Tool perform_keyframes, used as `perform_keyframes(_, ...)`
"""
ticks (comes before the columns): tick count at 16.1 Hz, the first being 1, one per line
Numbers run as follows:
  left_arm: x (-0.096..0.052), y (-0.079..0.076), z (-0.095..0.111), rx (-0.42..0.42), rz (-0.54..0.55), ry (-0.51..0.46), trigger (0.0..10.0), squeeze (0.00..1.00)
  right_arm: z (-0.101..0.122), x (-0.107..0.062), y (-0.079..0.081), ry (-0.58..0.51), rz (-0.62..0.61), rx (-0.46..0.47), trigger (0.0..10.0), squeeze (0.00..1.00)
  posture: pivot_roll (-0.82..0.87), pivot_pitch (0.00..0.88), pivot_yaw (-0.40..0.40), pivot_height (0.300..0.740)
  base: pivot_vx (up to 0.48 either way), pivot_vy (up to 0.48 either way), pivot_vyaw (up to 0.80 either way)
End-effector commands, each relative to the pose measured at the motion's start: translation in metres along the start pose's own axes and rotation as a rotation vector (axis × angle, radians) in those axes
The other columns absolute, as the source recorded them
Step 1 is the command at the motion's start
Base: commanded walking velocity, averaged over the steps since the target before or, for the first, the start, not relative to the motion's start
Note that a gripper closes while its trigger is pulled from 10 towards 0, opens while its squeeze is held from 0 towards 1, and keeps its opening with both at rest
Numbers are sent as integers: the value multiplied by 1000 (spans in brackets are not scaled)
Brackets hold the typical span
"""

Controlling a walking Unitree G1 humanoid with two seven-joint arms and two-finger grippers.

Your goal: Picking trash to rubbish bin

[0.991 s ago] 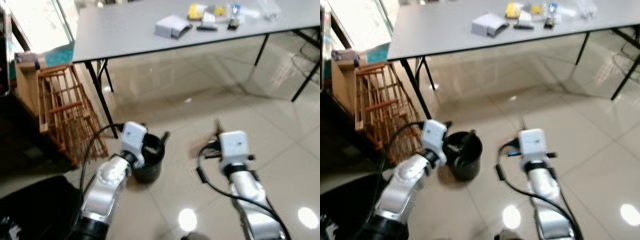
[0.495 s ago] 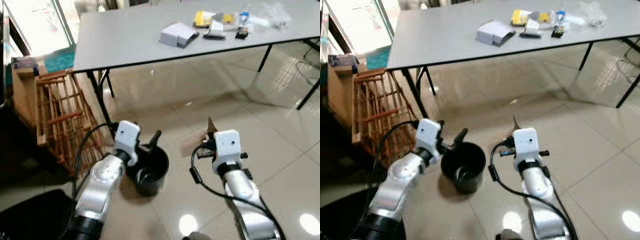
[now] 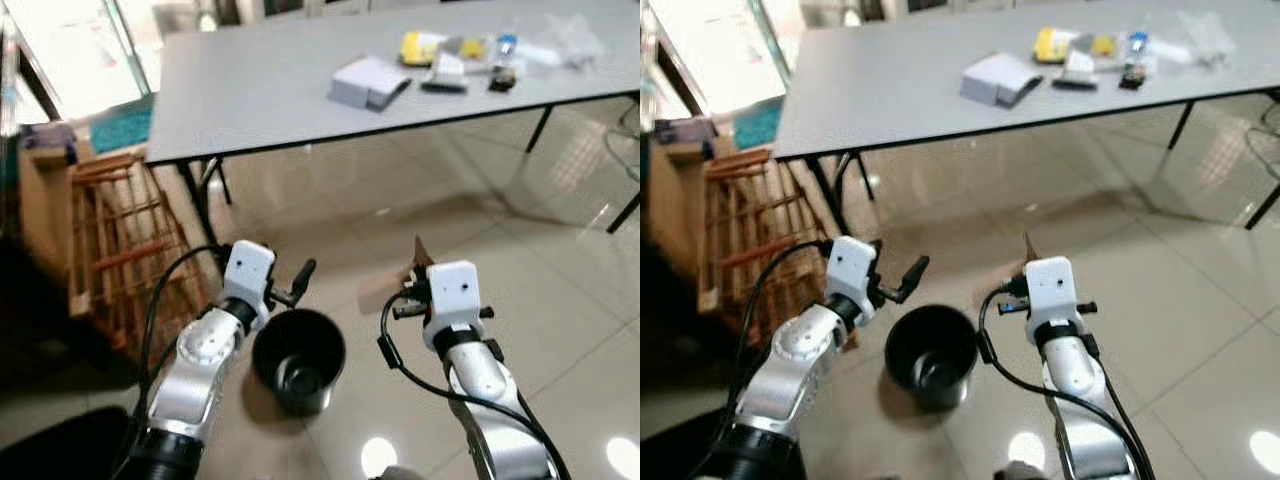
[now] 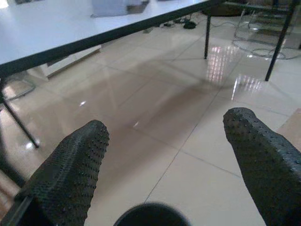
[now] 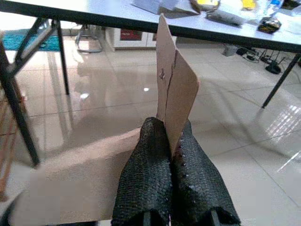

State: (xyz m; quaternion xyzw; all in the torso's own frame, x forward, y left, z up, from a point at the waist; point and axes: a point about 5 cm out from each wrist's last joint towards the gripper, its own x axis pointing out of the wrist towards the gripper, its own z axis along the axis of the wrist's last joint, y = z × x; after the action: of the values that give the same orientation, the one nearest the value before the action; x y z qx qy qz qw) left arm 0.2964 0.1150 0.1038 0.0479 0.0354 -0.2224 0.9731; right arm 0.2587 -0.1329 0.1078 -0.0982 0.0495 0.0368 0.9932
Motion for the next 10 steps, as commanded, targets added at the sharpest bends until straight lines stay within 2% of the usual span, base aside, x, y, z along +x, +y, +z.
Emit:
perform_keyframes(1, 1, -2, -1, 13, -8, 10, 10000, 0, 2, 0, -4, -12, -12, 3, 10000, 0, -34, 110, 43, 740, 420, 0, 0)
perform_keyframes(10, 0, -1, -1, 0, 5, 4, 10000, 0, 5, -2, 0, -31, 16, -4, 10000, 0, -35, 114, 41, 740, 405, 0, 0)
